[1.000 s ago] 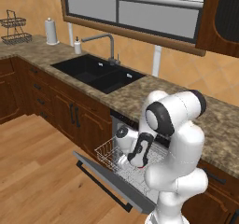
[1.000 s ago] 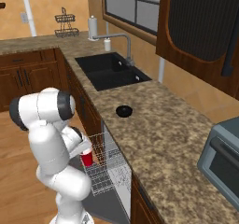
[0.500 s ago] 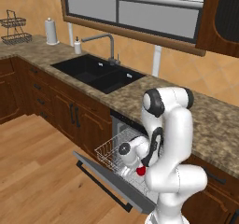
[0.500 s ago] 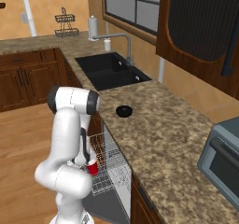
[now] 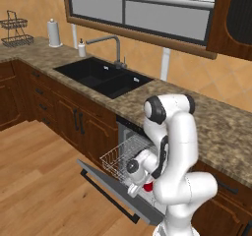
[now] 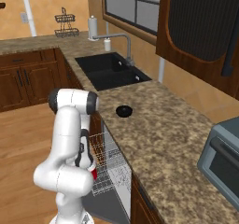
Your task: Pick up the cup and bowl from the counter, place them in the dishwasher, and close the dishwasher door.
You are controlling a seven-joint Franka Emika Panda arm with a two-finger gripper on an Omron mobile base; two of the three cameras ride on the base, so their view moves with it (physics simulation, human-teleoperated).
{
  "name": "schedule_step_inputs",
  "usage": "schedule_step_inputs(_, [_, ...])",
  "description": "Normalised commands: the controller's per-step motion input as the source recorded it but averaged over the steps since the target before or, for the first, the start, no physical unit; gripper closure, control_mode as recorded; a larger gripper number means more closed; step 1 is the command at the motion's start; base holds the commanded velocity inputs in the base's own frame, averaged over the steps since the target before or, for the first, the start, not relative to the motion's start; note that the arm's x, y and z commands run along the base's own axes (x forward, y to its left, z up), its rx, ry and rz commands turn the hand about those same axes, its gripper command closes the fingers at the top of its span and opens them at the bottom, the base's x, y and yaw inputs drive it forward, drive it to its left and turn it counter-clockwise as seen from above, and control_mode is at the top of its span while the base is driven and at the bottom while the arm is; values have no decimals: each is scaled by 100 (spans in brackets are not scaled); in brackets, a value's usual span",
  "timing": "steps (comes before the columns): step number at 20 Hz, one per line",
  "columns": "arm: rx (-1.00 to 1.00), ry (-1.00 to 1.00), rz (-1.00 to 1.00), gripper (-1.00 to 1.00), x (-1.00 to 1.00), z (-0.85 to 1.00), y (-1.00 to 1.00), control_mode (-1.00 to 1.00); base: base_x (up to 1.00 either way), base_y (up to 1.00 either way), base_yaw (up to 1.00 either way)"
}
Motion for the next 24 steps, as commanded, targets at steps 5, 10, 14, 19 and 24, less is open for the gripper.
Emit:
schedule_step_inputs(5, [0,1,0,100,51,0,23,-100,0,0,0])
schedule_step_inputs(10, [0,10,0,100,56,-25,19,-100,0,0,0])
schedule_step_inputs(14, [0,16,0,100,29,-58,9,-100,0,0,0])
schedule_step_inputs(19, [0,5,0,-100,1,-9,0,-100,0,0,0])
schedule_step_inputs(24, [0,0,0,-100,1,49,6,-100,0,0,0])
